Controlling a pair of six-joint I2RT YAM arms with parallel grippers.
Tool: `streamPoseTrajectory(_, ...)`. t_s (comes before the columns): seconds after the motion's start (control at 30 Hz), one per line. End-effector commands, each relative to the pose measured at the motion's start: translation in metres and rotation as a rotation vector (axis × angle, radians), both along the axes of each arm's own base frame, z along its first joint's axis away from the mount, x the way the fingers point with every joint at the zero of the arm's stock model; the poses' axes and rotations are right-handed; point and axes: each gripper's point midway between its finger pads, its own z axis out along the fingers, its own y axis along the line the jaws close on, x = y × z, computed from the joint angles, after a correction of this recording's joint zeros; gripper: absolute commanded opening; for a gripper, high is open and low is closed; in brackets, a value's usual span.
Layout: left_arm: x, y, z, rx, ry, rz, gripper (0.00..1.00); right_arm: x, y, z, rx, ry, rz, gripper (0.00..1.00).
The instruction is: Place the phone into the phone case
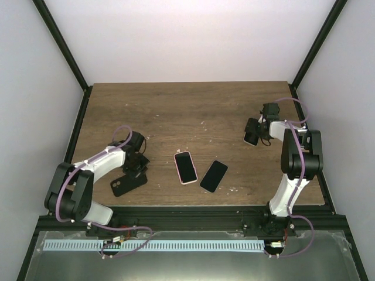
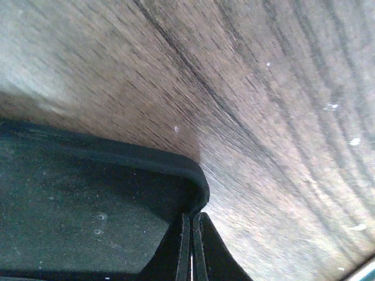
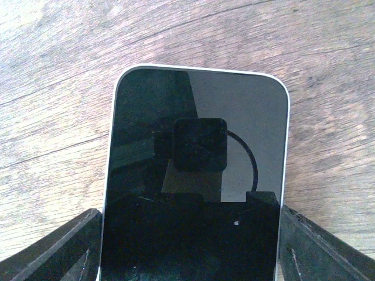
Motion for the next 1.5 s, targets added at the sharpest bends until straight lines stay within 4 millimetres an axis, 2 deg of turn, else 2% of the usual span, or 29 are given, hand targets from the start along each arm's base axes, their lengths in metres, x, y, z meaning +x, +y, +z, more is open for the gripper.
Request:
streamPoseTrajectory(0.0,0.020,-0.016,0.029,-0.106,-0.063,0.153,0.00,-0.027,0.013,-0.019,0.072,0.104,0.011,0.65)
streamPoseTrajectory(0.1,0.042,-0.028,0.047,-0.194,-0.118,0.289,0.00,-0.028,0.015,-0.018,0.080,0.101,0.015,0.65)
streamPoseTrajectory(0.23,0.073,-0.046,0.061,-0.326,-0.143,0.450,0.00,-0.030,0.019,-0.018,0.080,0.102,0.023,0.64)
streamPoseTrajectory(0.43,0.101,-0.066,0.055,-0.486,-0.096,0.684,0.00,-0.034,0.024,-0.018,0.065,0.113,0.032,0.64)
streamPoseTrajectory(0.53,0.103,-0.069,0.045,-0.530,-0.067,0.800,0.00,-0.034,0.027,-0.017,0.058,0.116,0.039,0.63)
streamPoseTrajectory(0.6,0.109,-0.071,0.045,-0.583,-0.088,0.842,0.00,-0.034,0.028,-0.016,0.050,0.119,0.042,0.63)
streamPoseTrajectory(0.63,0.110,-0.070,0.043,-0.593,-0.097,0.853,0.02,-0.035,0.029,-0.015,0.043,0.120,0.042,0.63)
streamPoseTrajectory(0.67,0.110,-0.069,0.043,-0.599,-0.111,0.857,0.17,-0.035,0.031,-0.013,0.040,0.119,0.047,0.63)
streamPoseTrajectory(0.7,0.111,-0.067,0.043,-0.600,-0.126,0.854,0.27,-0.036,0.034,-0.012,0.041,0.120,0.053,0.63)
streamPoseTrajectory(0.77,0.111,-0.062,0.045,-0.585,-0.158,0.822,0.40,-0.038,0.040,-0.007,0.047,0.118,0.064,0.62)
streamPoseTrajectory(0.87,0.114,-0.054,0.054,-0.523,-0.229,0.688,0.51,-0.042,0.052,0.003,0.065,0.105,0.087,0.61)
streamPoseTrajectory(0.9,0.118,-0.054,0.062,-0.486,-0.263,0.613,0.54,-0.043,0.057,0.007,0.075,0.099,0.096,0.61)
streamPoseTrajectory(1.07,0.128,-0.050,0.077,-0.329,-0.366,0.240,0.67,-0.052,0.083,0.027,0.100,0.067,0.151,0.61)
streamPoseTrajectory(1.1,0.132,-0.050,0.079,-0.304,-0.408,0.114,0.71,-0.055,0.090,0.031,0.110,0.063,0.165,0.60)
streamPoseTrajectory(1.23,0.128,-0.029,0.063,-0.181,-0.366,-0.101,0.79,-0.065,0.117,0.049,0.137,0.034,0.226,0.59)
streamPoseTrajectory(1.33,0.117,-0.011,0.050,-0.085,-0.350,-0.185,0.85,-0.071,0.138,0.064,0.156,0.011,0.264,0.59)
streamPoseTrajectory(1.47,0.101,0.000,0.039,-0.029,-0.348,-0.256,0.91,-0.081,0.165,0.080,0.180,-0.008,0.317,0.59)
